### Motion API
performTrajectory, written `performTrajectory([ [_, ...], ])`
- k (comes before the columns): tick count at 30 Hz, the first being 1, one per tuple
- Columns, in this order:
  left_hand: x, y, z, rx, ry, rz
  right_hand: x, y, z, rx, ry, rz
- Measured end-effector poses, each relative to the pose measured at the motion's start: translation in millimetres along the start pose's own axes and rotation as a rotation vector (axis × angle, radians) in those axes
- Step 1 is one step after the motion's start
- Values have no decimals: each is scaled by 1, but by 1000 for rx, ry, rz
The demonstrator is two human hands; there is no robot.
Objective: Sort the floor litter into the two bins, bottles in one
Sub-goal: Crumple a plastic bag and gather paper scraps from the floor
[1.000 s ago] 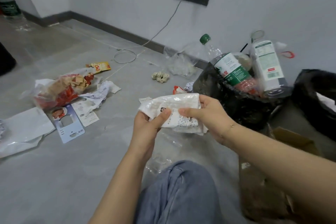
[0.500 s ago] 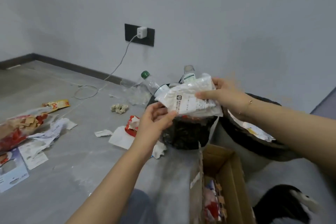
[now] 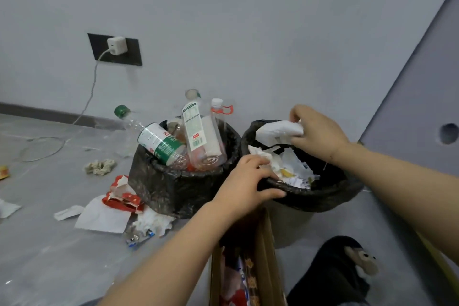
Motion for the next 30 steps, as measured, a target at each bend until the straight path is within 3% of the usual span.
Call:
performTrajectory([
  [3, 4, -3, 3, -64, 68, 25, 5, 30, 4, 166, -279, 405],
  [6, 6, -7, 4, -91, 91, 44, 0, 60, 11, 449, -307, 573],
  [9, 3, -6, 1, -81, 79, 65, -8, 85, 22, 735, -232, 478],
  [12, 4, -5, 0, -81, 64, 73, -17, 97, 27, 982, -40, 256],
  [15, 5, -4, 1, -88, 57, 84, -26, 101, 25, 1057, 60, 163],
  [17, 5, -3, 2, -81, 40, 99, -24, 97, 26, 1022, 51, 154],
  [21, 1, -8, 7, -84, -11, 211, -6, 63, 23, 771, 12, 143],
  [25, -6, -26, 25, -268, -30, 413, 11, 22, 22, 433, -41, 248],
  [30, 3, -55, 64, -410, -131, 541, 59, -7, 31, 260, -150, 5],
])
Point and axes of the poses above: each hand's wrist, its own z-axis away from the middle knuckle, its own y-axis out of the palm, x = y × z, the point moved 4 cm from there along -z, towards the middle knuckle, and after that the axes turned 14 degrees about z, right-handed, at the moved point
